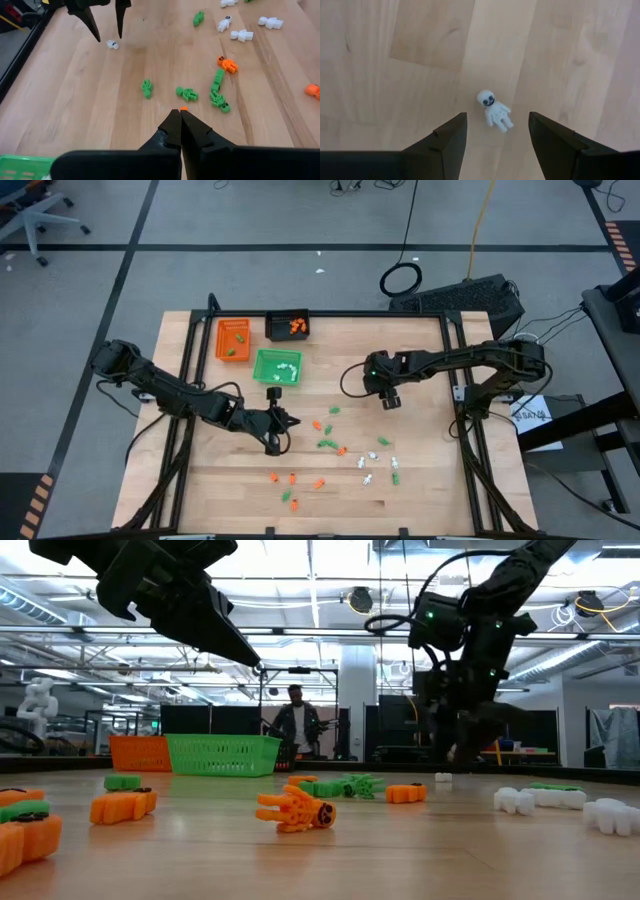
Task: Sort Halloween decoration
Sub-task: Put the white skeleton toy into the green bin
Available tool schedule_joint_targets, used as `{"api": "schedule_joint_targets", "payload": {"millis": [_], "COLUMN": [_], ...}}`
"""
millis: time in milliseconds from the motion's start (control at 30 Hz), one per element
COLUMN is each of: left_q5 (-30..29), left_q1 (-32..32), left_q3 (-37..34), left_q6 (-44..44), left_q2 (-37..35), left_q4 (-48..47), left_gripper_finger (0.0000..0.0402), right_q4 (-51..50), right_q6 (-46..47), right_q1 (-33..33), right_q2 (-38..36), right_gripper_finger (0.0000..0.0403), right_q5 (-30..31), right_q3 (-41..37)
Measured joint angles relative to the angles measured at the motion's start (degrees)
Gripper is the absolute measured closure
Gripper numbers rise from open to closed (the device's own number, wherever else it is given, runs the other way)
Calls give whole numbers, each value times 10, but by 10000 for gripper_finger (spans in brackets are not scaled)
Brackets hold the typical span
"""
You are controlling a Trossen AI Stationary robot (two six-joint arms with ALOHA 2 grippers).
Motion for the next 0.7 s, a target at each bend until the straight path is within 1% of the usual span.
{"api": "schedule_joint_targets", "payload": {"millis": [267, 567, 700], "left_q5": [0, 0, 0], "left_q1": [0, 0, 0], "left_q3": [0, 0, 0], "left_q6": [0, -3, -3], "left_q2": [0, 0, 0], "left_q4": [0, 1, 1], "left_gripper_finger": [401, 401, 401], "right_q4": [21, 25, 31], "right_q6": [15, 27, 31], "right_q1": [0, 0, 0], "right_q2": [0, 0, 0], "right_gripper_finger": [208, 259, 269], "right_q5": [-15, -15, -14], "right_q3": [-13, -14, -14]}}
